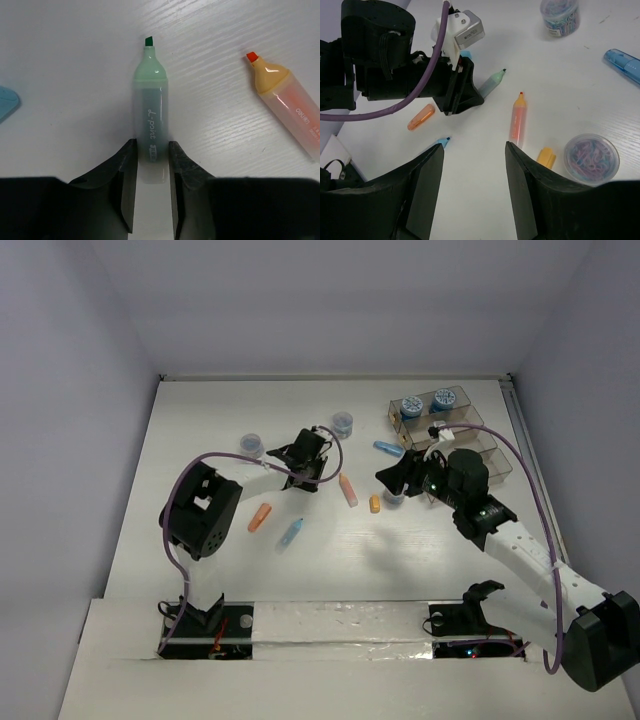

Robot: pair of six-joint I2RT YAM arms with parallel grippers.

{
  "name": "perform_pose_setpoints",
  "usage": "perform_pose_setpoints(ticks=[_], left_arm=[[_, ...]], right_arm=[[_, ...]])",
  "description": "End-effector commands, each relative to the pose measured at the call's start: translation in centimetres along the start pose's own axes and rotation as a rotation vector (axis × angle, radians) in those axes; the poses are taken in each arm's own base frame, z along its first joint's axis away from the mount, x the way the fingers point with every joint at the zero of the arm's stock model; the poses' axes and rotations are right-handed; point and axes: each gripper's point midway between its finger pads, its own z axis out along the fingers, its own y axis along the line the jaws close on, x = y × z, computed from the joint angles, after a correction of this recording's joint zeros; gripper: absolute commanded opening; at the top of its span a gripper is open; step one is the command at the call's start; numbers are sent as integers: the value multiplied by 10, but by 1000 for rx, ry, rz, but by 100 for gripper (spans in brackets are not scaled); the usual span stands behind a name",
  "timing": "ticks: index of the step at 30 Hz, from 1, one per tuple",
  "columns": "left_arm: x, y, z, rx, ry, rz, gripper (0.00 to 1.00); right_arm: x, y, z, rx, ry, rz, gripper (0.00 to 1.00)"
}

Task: Sort the stationery into containers
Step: Pick up the pen from the center of the board.

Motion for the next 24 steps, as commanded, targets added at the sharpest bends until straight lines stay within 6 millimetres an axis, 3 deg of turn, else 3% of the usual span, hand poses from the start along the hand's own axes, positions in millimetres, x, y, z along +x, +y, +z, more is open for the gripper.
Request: perform_pose_setpoints(ticks=[1,3,7,11,12,14,17,20,21,22,24], left_arm=[[8,1,1,-5,44,-10,14],[2,3,-5,-20,23,-14,0],[-14,7,-23,-34,-40,-31,0],[-45,3,-64,2,-160,-78,0],[-62,3,-88,16,-235,-92,0],[-74,5,-114,24,-304,-118,0],[-100,19,-182,36,-479,-176,0],[-105,31,-219,31,-565,-216,0],[-109,33,-245,45,-626,-227,0],[-109,38,-256,39,-650,-240,0],[-110,45,-288,47,-730,-260,0]], right_arm=[[-9,8,-2,-28,-43,-32,59],[-9,7,-2,-26,-44,-32,60],[-8,6,0,-25,-39,-29,65],[-5,4,3,-23,-28,-27,70],[-5,4,4,-24,-27,-27,71],[-4,8,5,-45,-18,-30,71],[-1,14,8,-87,-6,-27,71],[3,24,15,-132,20,-12,71],[5,27,18,-140,31,-11,71],[20,35,26,-158,77,-14,71],[22,48,40,-161,93,-31,70]])
